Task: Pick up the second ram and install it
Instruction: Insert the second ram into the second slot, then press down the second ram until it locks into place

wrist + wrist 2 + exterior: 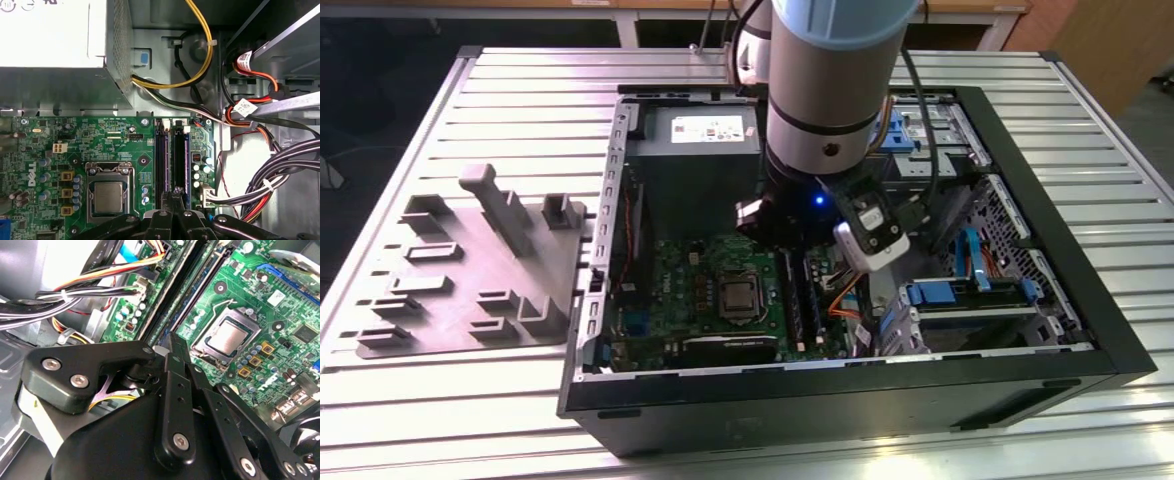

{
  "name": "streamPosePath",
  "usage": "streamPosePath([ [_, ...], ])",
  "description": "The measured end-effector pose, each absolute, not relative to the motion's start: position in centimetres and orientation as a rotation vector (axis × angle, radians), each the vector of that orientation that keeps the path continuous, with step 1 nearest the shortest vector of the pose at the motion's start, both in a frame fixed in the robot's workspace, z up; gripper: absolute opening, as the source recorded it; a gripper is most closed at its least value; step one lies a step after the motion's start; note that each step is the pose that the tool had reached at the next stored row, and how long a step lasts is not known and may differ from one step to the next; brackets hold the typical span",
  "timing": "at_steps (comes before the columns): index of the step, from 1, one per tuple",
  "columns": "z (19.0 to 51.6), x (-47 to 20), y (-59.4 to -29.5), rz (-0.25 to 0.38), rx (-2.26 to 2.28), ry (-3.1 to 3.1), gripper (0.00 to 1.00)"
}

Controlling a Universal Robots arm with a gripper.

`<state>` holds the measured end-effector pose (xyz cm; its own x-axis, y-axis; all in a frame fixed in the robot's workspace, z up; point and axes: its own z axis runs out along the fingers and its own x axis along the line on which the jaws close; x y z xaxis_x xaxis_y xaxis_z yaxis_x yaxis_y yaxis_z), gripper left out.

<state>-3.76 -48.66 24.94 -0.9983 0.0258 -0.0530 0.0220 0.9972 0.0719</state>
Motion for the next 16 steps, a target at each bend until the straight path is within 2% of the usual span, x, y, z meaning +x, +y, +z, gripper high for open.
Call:
streamPosePath([
  [16, 25.45, -3.76, -48.66, 0.11, 0.037, 3.086, 0.1],
])
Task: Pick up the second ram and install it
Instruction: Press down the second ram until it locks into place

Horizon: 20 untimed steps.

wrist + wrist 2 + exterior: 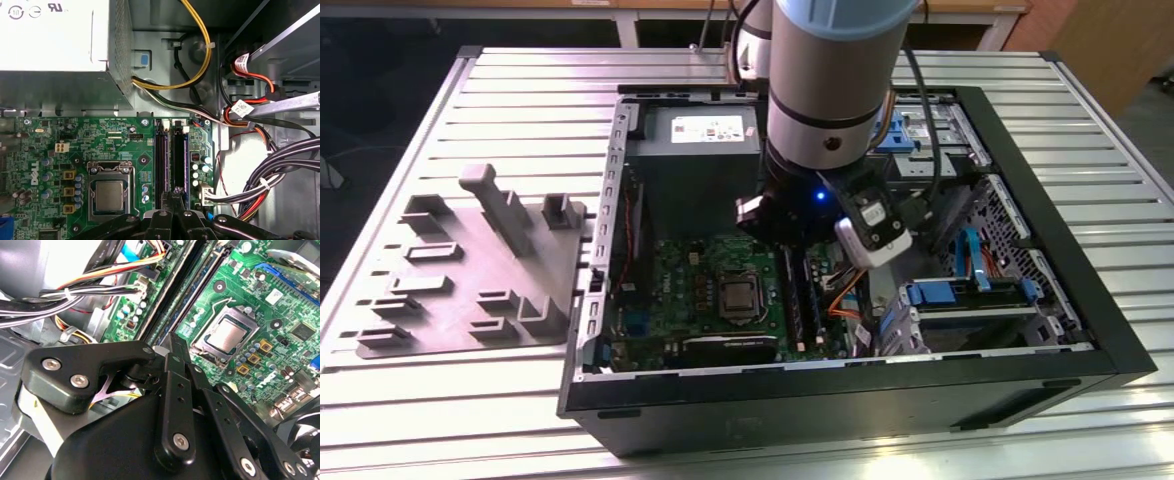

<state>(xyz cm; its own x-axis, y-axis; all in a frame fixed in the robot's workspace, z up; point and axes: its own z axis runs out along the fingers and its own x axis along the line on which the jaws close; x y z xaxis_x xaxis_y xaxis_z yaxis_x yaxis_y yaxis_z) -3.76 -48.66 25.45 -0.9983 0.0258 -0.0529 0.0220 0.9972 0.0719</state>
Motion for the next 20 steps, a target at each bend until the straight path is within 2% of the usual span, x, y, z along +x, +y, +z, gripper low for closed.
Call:
streamPosePath([
  [20, 25.84, -3.76, -47.93, 0.11, 0.037, 3.086, 0.1],
])
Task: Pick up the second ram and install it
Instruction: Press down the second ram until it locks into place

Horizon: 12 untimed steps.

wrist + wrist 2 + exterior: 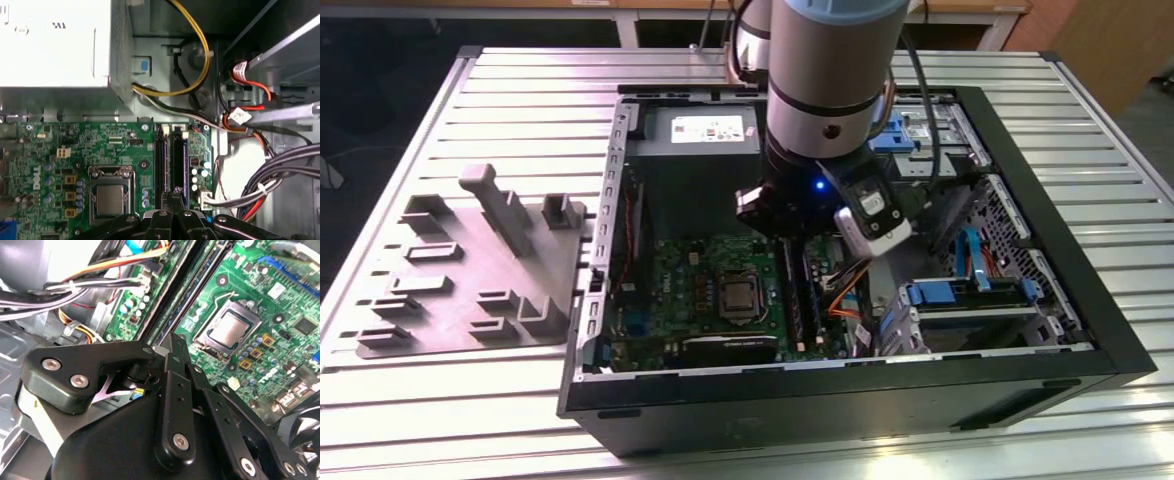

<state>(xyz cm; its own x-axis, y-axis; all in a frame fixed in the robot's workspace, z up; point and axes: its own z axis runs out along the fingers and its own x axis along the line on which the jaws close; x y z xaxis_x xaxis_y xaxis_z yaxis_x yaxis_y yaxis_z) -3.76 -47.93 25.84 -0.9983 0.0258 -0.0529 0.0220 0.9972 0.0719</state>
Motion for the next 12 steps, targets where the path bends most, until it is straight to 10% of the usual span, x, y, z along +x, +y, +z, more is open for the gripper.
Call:
streamPosePath([
  [12, 25.1, -3.7, -46.3, 0.11, 0.037, 3.086, 0.1],
])
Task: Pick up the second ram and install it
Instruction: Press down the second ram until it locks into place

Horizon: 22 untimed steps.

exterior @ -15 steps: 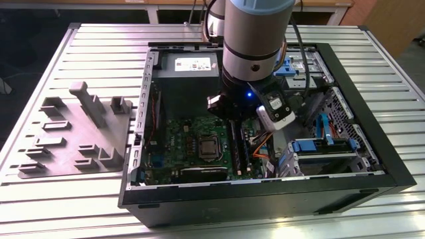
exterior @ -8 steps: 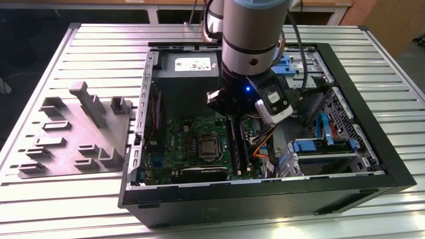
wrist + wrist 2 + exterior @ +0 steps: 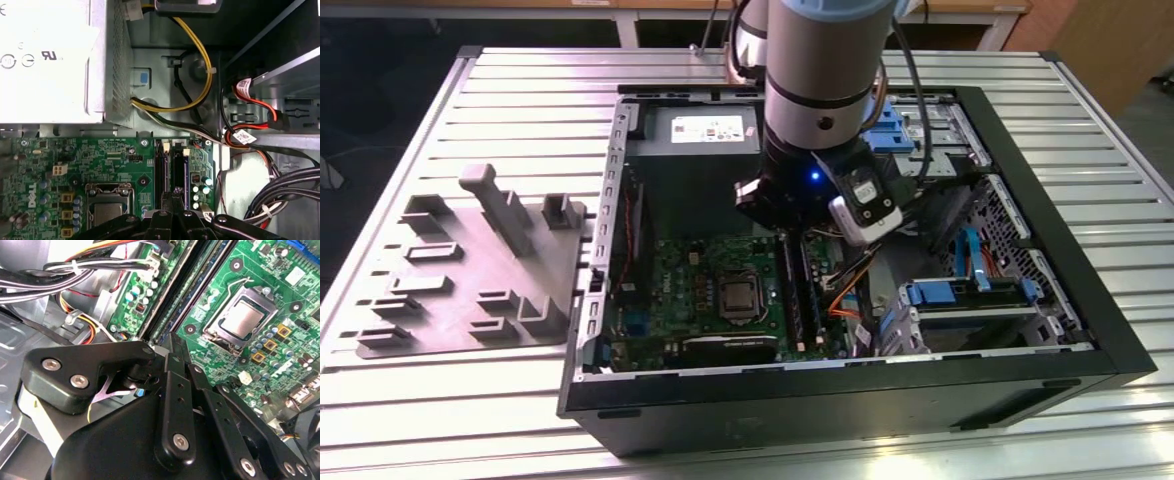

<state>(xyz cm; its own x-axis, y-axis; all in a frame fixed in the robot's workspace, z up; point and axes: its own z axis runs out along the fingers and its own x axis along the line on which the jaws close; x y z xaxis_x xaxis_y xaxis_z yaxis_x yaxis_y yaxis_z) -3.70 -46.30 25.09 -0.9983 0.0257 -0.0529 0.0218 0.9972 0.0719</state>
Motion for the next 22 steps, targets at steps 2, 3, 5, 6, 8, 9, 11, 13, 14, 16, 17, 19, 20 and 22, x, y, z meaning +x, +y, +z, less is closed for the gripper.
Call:
streamPosePath([
  [2, 25.0, -3.7, -46.2, 0.11, 0.037, 3.086, 0.1],
  [3, 24.9, -3.7, -46.2, 0.11, 0.037, 3.086, 0.1],
  [5, 24.7, -3.7, -46.1, 0.11, 0.037, 3.086, 0.1],
  [6, 24.7, -3.7, -46.1, 0.11, 0.037, 3.086, 0.1],
  [8, 24.7, -3.7, -46.1, 0.11, 0.037, 3.086, 0.1],
  [9, 24.7, -3.7, -46.1, 0.11, 0.037, 3.086, 0.1],
  [11, 24.6, -3.4, -46.1, 0.11, 0.037, 3.086, 0.1],
  [13, 24.5, -3.2, -46.1, 0.11, 0.037, 3.087, 0.1],
  [14, 24.4, -3.2, -46.0, 0.11, 0.037, 3.087, 0.1],
  [16, 24.2, -3.3, -45.8, 0.11, 0.037, 3.087, 0.1],
  [17, 24.2, -3.3, -45.6, 0.11, 0.037, 3.087, 0.1],
  [19, 24.1, -3.5, -45.4, 0.11, 0.037, 3.087, 0.1],
  [20, 24.0, -3.5, -45.4, 0.11, 0.038, 3.087, 0.1],
  [22, 23.7, -3.6, -45.3, 0.11, 0.038, 3.087, 0.1],
])
